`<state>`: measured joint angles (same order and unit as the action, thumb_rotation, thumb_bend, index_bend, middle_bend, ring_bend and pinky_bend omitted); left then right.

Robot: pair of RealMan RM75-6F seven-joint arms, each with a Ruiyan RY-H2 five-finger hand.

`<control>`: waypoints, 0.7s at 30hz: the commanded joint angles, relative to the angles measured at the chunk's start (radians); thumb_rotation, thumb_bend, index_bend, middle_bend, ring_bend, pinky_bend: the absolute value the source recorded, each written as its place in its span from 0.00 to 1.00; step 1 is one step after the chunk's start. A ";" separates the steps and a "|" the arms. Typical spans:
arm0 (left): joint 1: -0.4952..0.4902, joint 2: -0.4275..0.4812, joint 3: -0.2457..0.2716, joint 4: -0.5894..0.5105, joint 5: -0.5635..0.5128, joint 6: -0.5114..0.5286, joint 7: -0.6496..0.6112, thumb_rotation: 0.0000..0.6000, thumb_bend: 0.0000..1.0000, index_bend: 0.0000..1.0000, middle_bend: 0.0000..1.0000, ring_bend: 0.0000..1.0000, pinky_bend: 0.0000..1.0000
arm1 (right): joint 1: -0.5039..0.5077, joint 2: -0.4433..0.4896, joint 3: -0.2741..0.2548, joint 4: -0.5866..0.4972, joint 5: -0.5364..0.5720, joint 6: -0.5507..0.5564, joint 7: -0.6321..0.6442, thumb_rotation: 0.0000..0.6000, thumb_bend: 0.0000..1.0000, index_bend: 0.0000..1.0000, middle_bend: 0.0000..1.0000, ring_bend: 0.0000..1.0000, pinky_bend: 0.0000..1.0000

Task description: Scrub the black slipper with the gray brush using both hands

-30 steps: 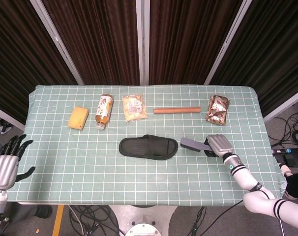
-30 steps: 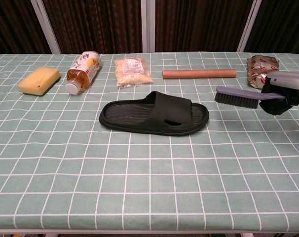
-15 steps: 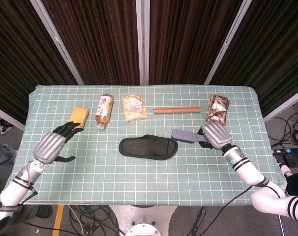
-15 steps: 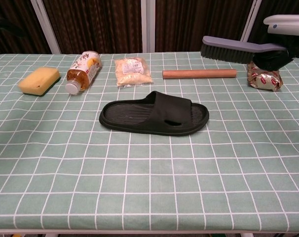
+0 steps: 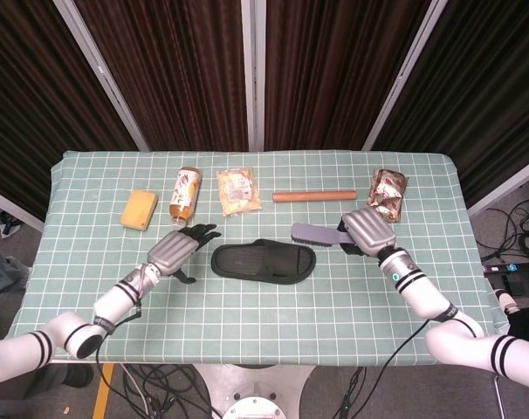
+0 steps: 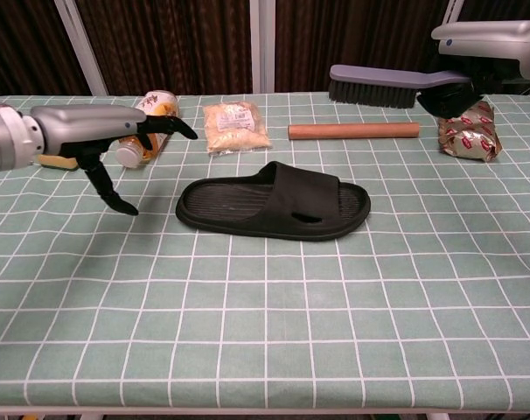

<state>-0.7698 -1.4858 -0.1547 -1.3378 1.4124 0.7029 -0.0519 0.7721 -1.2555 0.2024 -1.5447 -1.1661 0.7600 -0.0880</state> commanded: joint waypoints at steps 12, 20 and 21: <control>-0.119 -0.146 -0.025 0.121 -0.147 -0.103 0.096 1.00 0.11 0.13 0.11 0.08 0.21 | 0.018 -0.053 -0.027 0.050 0.006 -0.004 -0.013 1.00 0.61 1.00 1.00 0.97 1.00; -0.156 -0.218 -0.028 0.198 -0.195 -0.118 0.114 1.00 0.11 0.18 0.17 0.11 0.25 | 0.026 -0.103 -0.040 0.086 -0.005 -0.008 -0.002 1.00 0.61 1.00 1.00 0.97 1.00; -0.160 -0.230 -0.029 0.210 -0.201 -0.118 0.114 1.00 0.11 0.20 0.19 0.13 0.27 | 0.029 -0.111 -0.041 0.093 -0.007 -0.009 -0.004 1.00 0.61 1.00 1.00 0.97 1.00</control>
<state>-0.9238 -1.7051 -0.1831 -1.1384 1.2189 0.5854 0.0595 0.7981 -1.3607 0.1633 -1.4573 -1.1708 0.7528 -0.0912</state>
